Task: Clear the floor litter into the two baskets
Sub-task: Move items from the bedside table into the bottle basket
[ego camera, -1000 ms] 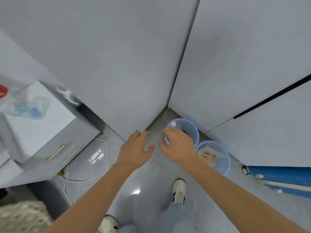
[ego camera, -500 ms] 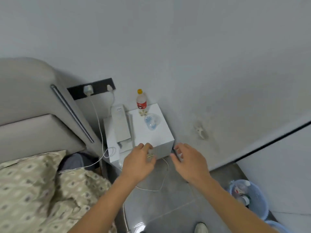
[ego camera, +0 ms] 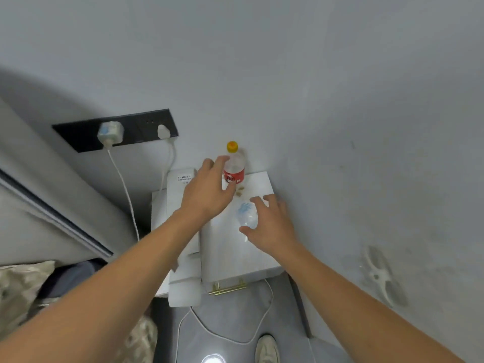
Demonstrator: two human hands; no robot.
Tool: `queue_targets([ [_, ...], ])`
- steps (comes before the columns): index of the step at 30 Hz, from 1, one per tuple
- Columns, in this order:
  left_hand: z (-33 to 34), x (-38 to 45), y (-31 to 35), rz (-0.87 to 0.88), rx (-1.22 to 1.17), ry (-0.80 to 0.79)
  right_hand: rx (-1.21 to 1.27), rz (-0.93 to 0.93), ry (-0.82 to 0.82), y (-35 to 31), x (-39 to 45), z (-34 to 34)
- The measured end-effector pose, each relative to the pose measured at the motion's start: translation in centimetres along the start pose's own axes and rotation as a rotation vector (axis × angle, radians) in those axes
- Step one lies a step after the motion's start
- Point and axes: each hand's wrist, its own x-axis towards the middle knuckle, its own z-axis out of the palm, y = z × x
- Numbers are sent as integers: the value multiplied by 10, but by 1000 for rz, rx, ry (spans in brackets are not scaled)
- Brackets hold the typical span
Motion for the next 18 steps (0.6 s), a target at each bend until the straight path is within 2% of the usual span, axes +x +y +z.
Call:
queue_targets([
  [5, 31, 78, 9, -3, 16, 84, -43, -14, -98, 19, 57, 31],
  [10, 48, 105, -3, -4, 71, -13, -59, -23, -208, 30, 72, 53],
  [18, 37, 89, -14, 58, 119, 76, -52, -94, -64, 32, 62, 58],
])
